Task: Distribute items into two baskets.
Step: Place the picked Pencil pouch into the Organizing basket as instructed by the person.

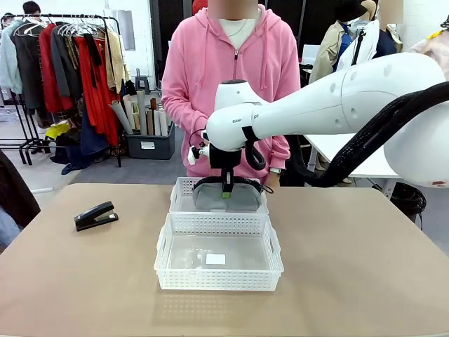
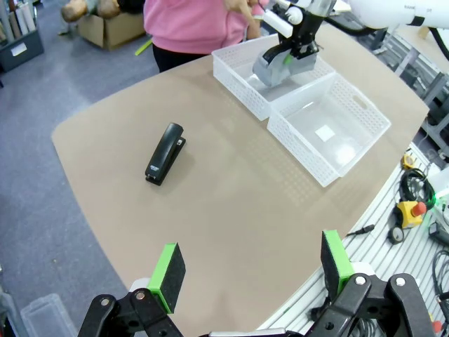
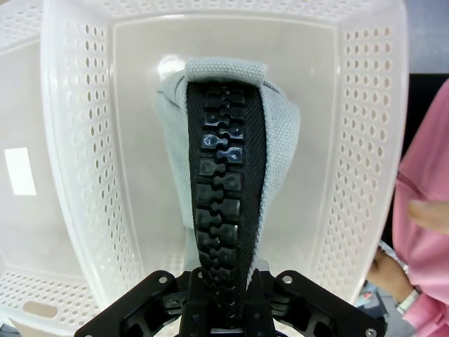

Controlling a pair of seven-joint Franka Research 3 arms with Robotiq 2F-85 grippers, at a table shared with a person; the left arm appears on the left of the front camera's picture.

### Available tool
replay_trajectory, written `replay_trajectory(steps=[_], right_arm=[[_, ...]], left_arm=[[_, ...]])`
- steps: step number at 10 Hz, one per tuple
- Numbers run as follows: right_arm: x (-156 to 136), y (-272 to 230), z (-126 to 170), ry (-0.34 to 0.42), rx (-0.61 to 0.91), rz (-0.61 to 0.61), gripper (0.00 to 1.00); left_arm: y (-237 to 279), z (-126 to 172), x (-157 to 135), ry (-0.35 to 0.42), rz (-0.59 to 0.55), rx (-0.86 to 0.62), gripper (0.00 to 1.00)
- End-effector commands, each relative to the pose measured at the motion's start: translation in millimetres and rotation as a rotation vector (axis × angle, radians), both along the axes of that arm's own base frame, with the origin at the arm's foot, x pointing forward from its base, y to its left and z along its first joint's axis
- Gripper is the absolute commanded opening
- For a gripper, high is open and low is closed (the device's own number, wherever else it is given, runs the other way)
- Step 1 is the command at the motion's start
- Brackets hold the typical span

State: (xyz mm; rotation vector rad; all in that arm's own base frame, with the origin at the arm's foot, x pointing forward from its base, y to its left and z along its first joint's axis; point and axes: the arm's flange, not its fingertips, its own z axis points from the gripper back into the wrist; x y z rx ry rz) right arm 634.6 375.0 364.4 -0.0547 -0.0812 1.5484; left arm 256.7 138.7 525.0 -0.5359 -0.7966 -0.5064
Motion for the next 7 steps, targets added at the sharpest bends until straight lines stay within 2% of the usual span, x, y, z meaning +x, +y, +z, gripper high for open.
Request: replay_trajectory(steps=[1, 3, 7], right_arm=[[11.2, 6.1, -6.6, -0.002, 0.002, 0.048, 0.0], [14.9, 6.7, -13.4, 0.021, 0.021, 0.05, 0.0], [17.7, 6.2, -14.7, 0.013, 0.049, 0.074, 0.0]], left_arm=[[-0.4, 0.6, -0.1, -0.006, -0.004, -0.007, 1.0], [-0.4, 0.6, -0.1, -0.006, -0.004, -0.007, 1.0], [-0.4, 0.6, -0.1, -0.006, -0.004, -0.007, 1.0]])
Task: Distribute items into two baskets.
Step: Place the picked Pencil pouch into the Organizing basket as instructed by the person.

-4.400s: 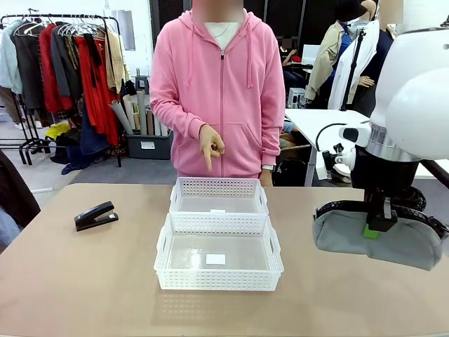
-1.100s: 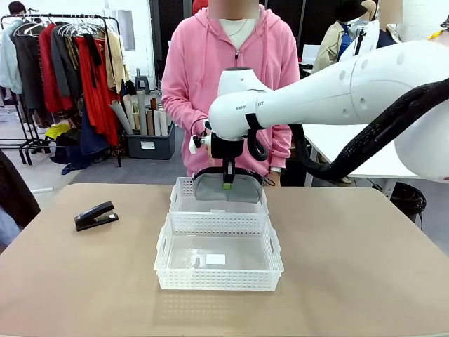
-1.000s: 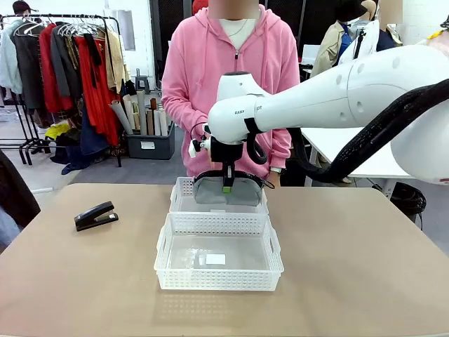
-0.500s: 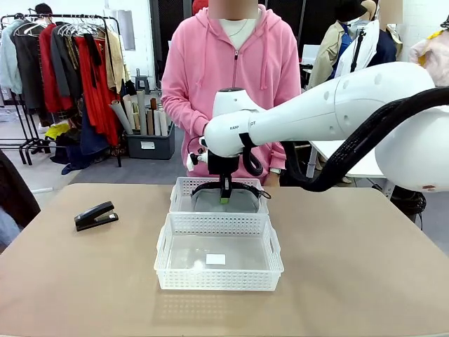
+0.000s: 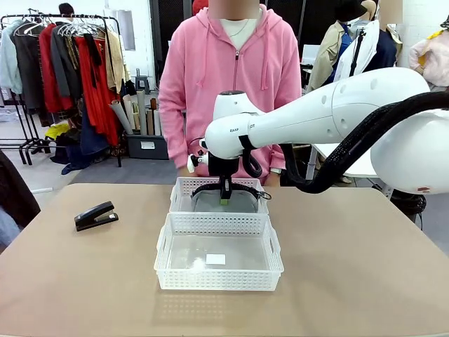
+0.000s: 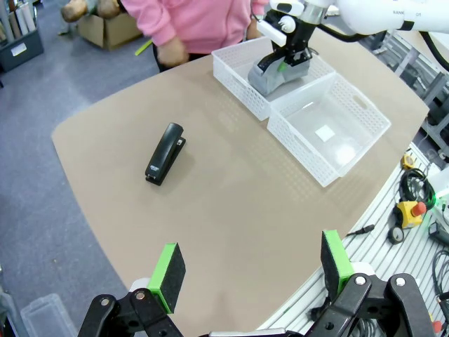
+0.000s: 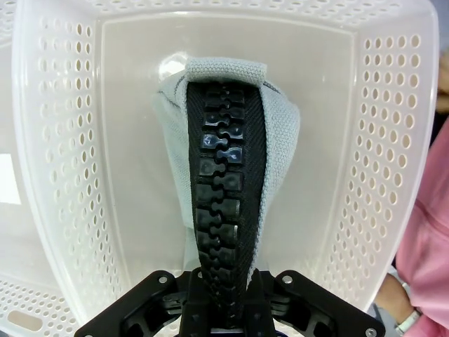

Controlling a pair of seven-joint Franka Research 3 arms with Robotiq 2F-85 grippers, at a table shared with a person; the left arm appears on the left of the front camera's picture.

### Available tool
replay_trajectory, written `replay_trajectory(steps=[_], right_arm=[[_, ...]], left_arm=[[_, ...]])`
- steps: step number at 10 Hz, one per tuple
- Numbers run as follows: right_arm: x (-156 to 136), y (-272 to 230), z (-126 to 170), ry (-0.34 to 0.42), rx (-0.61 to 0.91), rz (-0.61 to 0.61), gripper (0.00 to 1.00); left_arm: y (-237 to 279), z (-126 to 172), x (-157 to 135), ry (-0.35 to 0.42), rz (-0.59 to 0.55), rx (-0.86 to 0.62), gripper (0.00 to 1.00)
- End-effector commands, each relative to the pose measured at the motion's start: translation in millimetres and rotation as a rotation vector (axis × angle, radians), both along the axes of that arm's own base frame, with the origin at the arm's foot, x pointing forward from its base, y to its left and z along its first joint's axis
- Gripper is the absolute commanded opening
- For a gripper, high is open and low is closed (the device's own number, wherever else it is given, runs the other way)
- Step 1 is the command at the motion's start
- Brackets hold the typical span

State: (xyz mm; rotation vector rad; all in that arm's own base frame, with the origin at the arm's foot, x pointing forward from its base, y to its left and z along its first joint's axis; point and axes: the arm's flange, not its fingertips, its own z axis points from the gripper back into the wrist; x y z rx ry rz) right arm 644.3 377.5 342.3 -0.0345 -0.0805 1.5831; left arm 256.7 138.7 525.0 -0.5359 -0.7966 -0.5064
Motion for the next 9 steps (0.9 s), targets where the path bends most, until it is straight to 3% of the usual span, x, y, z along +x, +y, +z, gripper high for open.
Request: replay_trajectory(steps=[1, 2, 7, 9], right_arm=[[8, 4, 7, 0.006, 0.039, 0.043, 0.0], [6, 4, 10, 0.017, 0.048, 0.06, 0.11], [1, 1, 19, -0.027, 0.061, 0.03, 1.0], [-8, -5, 36, -0.02, 0.069, -0.015, 1.0]], left_arm=[[0, 1, 0, -0.006, -0.004, -0.007, 1.0], [0, 1, 0, -0.006, -0.004, -0.007, 1.0], [0, 1, 0, -0.006, -0.004, -0.007, 1.0], [0, 1, 0, -0.006, -0.004, -0.007, 1.0]])
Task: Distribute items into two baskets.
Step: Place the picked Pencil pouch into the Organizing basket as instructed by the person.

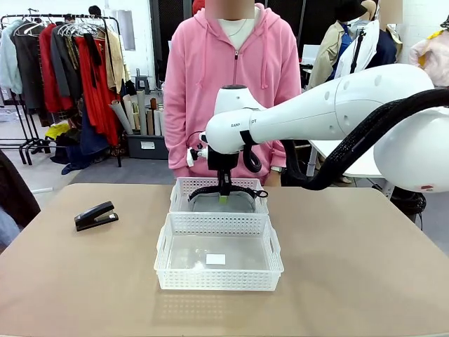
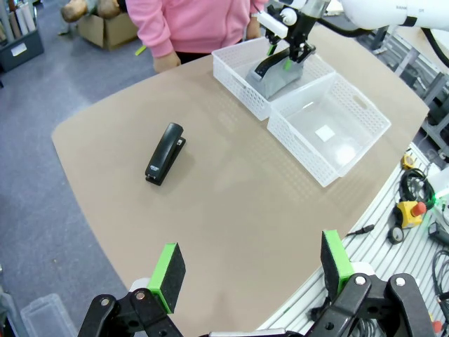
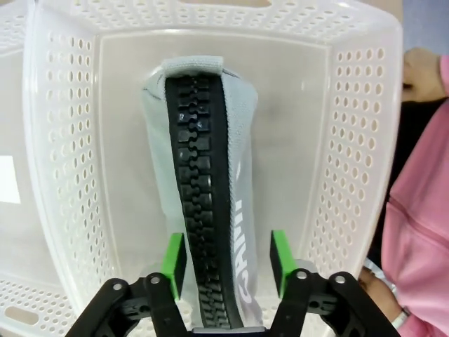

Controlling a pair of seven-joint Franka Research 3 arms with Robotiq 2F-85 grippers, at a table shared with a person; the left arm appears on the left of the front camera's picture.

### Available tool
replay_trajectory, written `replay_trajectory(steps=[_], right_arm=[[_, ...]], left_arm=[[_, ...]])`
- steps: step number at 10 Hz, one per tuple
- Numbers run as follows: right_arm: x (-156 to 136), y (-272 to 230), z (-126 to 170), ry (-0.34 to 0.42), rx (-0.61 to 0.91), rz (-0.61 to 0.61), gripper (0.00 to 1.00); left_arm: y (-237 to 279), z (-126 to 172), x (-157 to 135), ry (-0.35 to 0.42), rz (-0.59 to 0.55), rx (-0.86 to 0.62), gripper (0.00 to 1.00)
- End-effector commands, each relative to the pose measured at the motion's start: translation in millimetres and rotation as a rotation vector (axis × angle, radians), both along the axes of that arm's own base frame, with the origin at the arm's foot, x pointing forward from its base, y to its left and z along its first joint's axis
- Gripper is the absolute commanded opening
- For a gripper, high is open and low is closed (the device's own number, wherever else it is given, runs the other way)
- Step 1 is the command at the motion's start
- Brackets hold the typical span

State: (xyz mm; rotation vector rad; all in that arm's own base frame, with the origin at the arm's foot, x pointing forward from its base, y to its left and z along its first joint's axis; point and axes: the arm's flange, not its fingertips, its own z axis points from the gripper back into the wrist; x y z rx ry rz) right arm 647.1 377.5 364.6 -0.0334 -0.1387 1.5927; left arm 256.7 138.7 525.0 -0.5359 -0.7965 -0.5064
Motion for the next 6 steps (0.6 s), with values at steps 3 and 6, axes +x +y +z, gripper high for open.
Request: replay_trajectory(steps=[3, 6], right_arm=[[-34, -7, 37, -0.011, 0.066, -0.043, 1.0], [-39, -8, 39, 0.055, 0.096, -0.066, 1.0]], left_arm=[[0, 1, 0, -0.006, -0.004, -0.007, 1.0], [0, 1, 0, -0.006, -0.004, -0.007, 1.0]])
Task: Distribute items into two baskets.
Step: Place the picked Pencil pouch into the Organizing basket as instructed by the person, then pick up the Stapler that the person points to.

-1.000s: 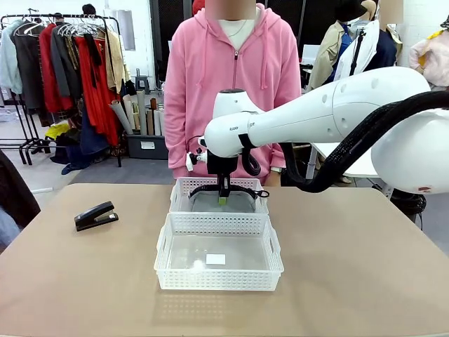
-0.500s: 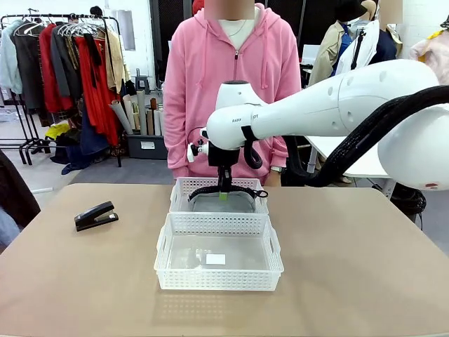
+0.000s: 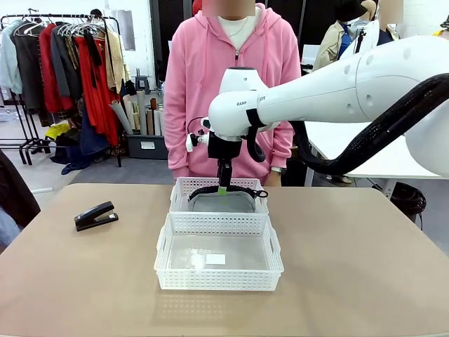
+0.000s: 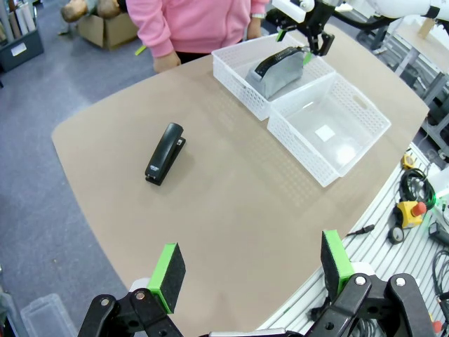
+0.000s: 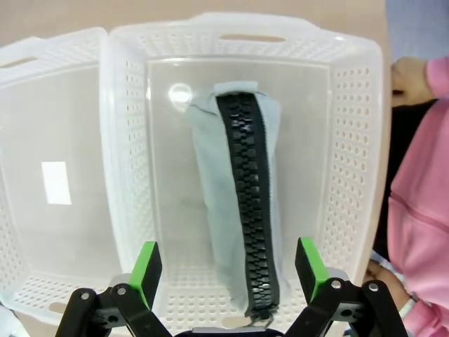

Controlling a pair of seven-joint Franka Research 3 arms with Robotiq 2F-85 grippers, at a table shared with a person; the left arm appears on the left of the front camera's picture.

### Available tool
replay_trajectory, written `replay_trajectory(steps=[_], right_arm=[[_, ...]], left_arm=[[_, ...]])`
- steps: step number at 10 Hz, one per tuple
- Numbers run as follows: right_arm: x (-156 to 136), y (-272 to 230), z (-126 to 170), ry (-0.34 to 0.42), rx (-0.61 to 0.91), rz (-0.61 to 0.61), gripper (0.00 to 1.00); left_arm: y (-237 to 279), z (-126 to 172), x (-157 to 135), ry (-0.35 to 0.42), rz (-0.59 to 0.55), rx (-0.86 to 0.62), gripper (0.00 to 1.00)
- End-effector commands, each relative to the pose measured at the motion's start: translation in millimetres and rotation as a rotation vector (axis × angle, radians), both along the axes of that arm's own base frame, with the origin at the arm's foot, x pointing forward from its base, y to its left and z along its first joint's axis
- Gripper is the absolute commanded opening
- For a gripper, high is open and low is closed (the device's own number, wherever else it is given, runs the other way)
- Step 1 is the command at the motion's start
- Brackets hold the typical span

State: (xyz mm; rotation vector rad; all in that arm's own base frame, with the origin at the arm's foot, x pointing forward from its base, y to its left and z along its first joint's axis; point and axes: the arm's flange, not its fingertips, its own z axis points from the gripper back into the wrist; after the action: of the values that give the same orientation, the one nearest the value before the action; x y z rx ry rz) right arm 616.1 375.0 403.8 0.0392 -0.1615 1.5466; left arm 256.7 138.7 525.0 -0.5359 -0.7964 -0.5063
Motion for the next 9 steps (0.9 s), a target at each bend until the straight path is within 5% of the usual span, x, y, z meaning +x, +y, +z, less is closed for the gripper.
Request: replay_trajectory(steps=[1, 9], right_arm=[[3.1, 0.8, 3.3, -0.02, -0.011, 0.008, 1.0], [3.1, 0.8, 3.3, -0.02, -0.011, 0.008, 1.0]], left_arm=[[-0.4, 0.6, -0.2, -0.006, -0.004, -0.007, 1.0], [-0.4, 0.6, -0.2, -0.006, -0.004, -0.007, 1.0]])
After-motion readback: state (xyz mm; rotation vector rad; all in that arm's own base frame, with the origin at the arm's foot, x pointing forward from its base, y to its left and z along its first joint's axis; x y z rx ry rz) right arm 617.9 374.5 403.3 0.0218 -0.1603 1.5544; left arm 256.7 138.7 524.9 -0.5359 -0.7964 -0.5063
